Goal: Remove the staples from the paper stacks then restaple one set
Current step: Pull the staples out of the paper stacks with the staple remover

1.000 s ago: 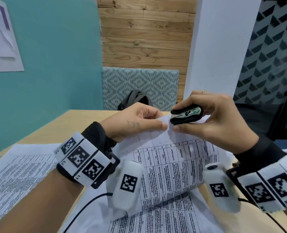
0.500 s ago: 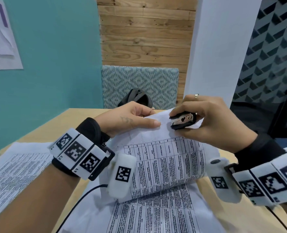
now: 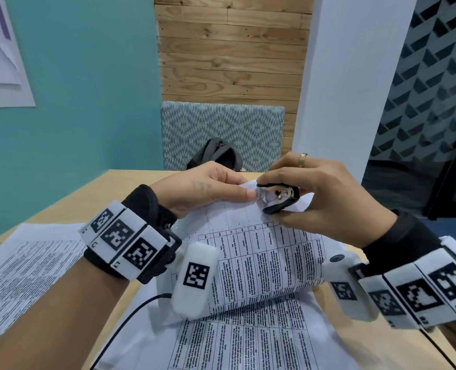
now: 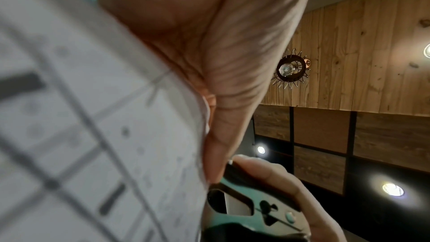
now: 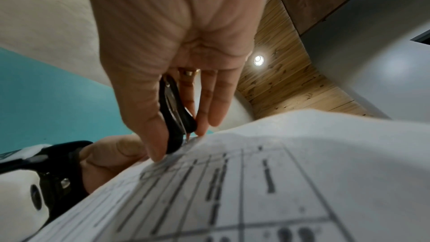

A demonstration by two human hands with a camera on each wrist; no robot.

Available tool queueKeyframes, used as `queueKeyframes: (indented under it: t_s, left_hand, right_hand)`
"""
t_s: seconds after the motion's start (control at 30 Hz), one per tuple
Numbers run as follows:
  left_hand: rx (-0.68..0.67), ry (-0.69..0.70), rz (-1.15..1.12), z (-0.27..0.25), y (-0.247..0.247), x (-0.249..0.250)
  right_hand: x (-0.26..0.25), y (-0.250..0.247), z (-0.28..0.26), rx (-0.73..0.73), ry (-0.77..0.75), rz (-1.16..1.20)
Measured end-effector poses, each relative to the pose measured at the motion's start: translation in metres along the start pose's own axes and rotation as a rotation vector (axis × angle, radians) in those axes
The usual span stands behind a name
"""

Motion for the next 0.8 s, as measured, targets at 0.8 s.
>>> queueKeyframes:
  t_s: [0.8]
  left_hand:
    - [0.03,-0.013,-0.13,0.0047,-0.0004,-0.0046]
  right_hand:
    - [-0.0089,-0.0034,0.0009,0.036,-0.065,-0.151]
Point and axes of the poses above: each hand's wrist, its own z-axis towards the middle knuckle, its own y-axis out of the palm, x = y × z, the point moved 6 cm from there along z, towards the middle knuckle, and after that the axes turned 5 degrees about -y, right-handed, at the moved point
